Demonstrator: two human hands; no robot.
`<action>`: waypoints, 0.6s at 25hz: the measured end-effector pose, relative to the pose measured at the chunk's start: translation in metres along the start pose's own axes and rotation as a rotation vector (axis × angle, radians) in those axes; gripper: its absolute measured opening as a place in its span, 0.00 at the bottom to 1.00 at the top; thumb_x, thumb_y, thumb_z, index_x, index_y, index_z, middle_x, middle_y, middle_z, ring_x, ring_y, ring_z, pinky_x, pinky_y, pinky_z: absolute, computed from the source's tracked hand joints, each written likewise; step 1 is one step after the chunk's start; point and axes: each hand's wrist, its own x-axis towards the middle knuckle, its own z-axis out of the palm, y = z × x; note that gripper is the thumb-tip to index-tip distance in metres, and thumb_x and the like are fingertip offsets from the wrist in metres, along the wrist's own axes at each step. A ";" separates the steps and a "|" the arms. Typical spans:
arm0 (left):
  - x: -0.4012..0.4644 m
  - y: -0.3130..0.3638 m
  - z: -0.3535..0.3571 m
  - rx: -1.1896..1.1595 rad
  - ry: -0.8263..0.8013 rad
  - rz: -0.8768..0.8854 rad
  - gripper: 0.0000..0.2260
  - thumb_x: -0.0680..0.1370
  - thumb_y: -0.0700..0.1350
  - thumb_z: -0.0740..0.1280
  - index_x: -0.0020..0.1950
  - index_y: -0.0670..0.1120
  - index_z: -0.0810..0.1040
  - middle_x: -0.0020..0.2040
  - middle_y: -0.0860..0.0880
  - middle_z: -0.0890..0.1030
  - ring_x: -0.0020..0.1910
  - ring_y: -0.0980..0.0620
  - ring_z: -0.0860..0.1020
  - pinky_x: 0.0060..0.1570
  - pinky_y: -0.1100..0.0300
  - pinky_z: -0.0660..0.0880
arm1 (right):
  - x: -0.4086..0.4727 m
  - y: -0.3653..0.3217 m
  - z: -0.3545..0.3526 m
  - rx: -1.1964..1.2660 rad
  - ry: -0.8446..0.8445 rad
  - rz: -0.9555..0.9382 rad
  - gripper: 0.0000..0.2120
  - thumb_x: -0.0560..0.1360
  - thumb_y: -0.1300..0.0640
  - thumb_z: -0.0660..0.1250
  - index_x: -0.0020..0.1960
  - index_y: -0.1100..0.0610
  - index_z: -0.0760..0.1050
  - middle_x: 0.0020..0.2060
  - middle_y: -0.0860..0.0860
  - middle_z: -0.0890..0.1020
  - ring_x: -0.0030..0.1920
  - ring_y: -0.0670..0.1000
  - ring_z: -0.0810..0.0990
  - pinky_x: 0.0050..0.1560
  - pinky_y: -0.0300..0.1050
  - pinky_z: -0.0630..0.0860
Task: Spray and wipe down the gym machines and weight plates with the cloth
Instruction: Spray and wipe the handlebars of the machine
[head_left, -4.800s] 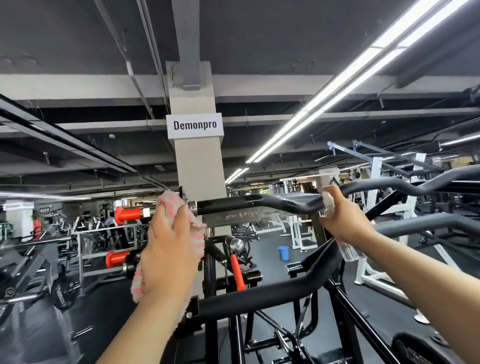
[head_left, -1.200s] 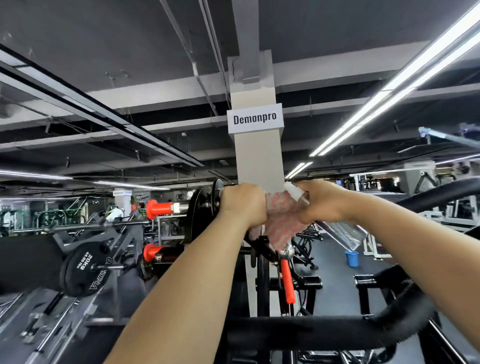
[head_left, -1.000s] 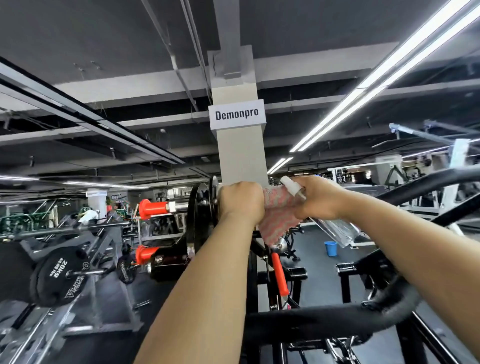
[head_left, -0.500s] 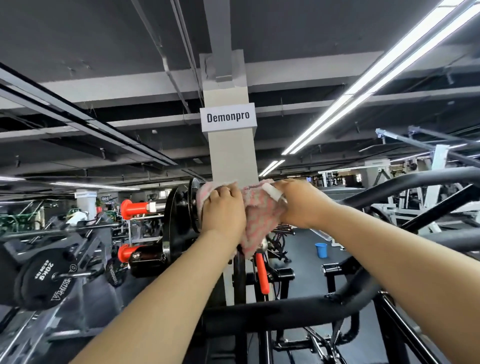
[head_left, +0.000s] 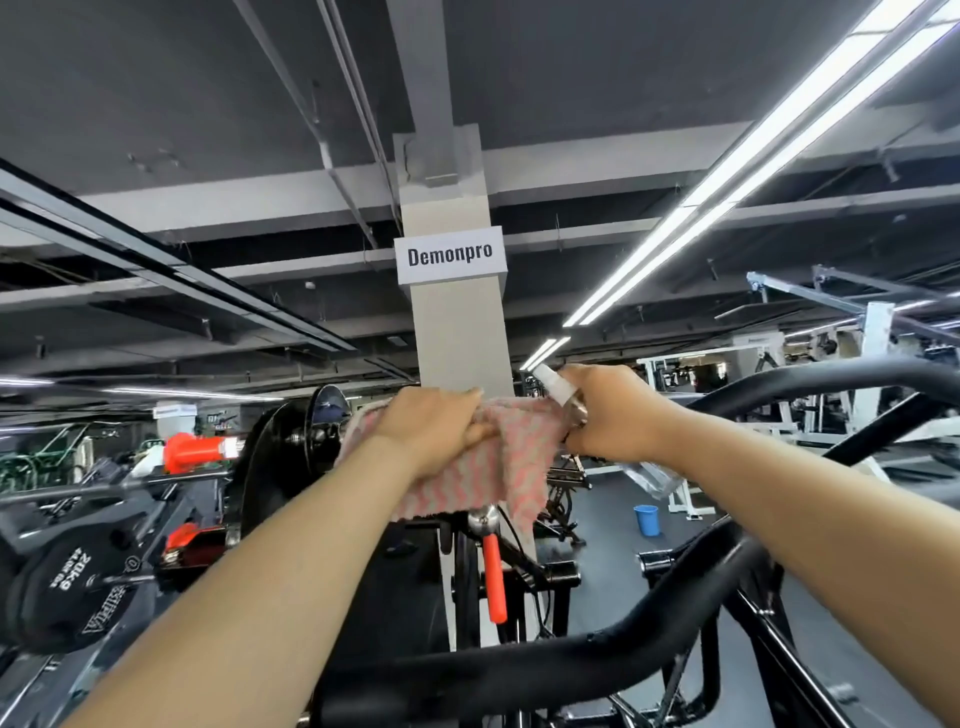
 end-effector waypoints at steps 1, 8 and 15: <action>0.001 -0.001 -0.001 -0.031 0.021 -0.009 0.19 0.81 0.58 0.50 0.61 0.49 0.71 0.56 0.45 0.79 0.55 0.43 0.76 0.45 0.54 0.68 | 0.000 0.001 0.000 0.010 -0.004 0.000 0.12 0.69 0.61 0.68 0.51 0.57 0.72 0.42 0.53 0.80 0.42 0.53 0.78 0.38 0.42 0.74; 0.032 0.031 -0.013 -0.239 -0.122 0.014 0.19 0.76 0.66 0.56 0.48 0.51 0.72 0.52 0.47 0.80 0.52 0.44 0.77 0.42 0.57 0.65 | 0.001 0.030 -0.008 -0.059 -0.002 0.077 0.08 0.69 0.60 0.67 0.48 0.58 0.72 0.39 0.51 0.78 0.41 0.53 0.76 0.37 0.41 0.71; 0.041 0.043 -0.008 -0.098 0.004 0.061 0.23 0.80 0.61 0.46 0.50 0.49 0.75 0.54 0.44 0.80 0.53 0.43 0.77 0.43 0.56 0.65 | -0.011 0.043 -0.005 0.059 -0.047 0.118 0.12 0.65 0.64 0.70 0.46 0.56 0.73 0.37 0.48 0.77 0.39 0.50 0.77 0.36 0.39 0.72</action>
